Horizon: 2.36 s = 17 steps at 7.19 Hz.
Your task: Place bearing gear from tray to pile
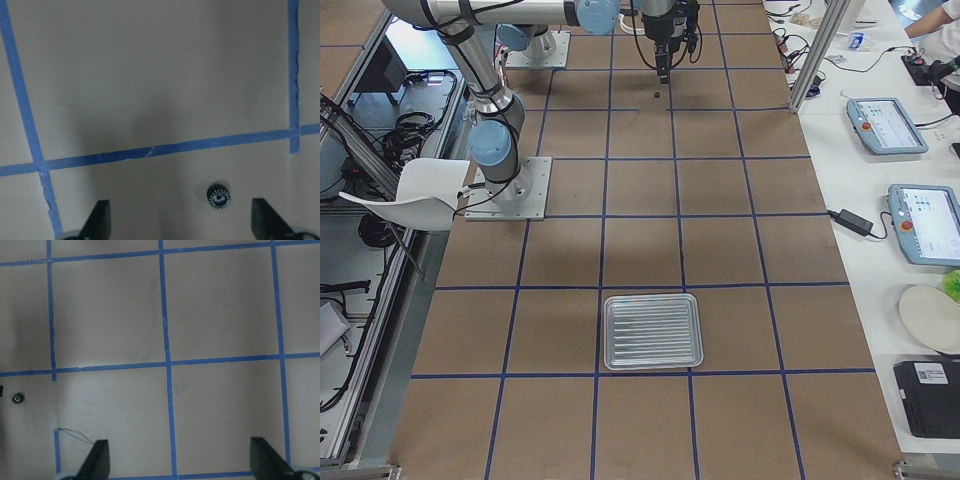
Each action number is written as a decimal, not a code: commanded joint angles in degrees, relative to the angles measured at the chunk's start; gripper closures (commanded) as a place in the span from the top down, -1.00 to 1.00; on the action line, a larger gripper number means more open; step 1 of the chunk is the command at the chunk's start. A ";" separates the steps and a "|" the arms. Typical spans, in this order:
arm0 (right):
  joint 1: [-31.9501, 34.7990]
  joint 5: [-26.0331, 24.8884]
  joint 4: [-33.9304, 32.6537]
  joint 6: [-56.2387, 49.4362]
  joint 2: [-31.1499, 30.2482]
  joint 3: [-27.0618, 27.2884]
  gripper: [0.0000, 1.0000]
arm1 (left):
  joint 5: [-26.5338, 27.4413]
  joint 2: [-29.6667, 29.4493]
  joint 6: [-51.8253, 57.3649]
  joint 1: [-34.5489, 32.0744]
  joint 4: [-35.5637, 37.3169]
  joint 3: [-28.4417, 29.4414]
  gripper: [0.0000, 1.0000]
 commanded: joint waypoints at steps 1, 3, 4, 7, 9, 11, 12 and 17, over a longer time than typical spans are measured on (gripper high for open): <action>0.00 0.01 0.00 -0.04 0.03 0.02 1.00 | -3.79 -1.61 -1.13 -0.60 2.34 -1.16 1.00; 0.00 0.01 0.00 -0.04 0.12 -0.07 1.00 | -3.65 -2.67 -1.32 -2.10 3.58 -1.50 1.00; 0.00 0.01 -0.08 -0.12 0.12 -0.07 1.00 | -3.65 -2.94 -1.32 -2.71 3.58 -1.42 1.00; 0.00 0.54 0.00 -0.12 0.03 -0.07 1.00 | -3.47 -3.64 -1.23 -3.42 3.58 -1.42 0.33; 0.00 0.54 0.00 -0.30 -0.06 -0.15 1.00 | -3.29 -3.56 -0.97 -3.33 3.50 -1.33 -0.48; 0.00 0.54 0.00 -0.74 0.03 -0.07 1.00 | -3.38 -3.47 -0.18 -3.07 3.32 -0.72 -1.00; 0.00 0.54 0.00 -0.74 0.03 -0.07 1.00 | -3.29 -3.03 -0.18 -2.63 3.23 -0.37 -1.00; 0.00 0.54 0.00 -0.74 0.03 -0.07 1.00 | 6.79 2.24 13.31 18.50 -21.31 12.86 -1.00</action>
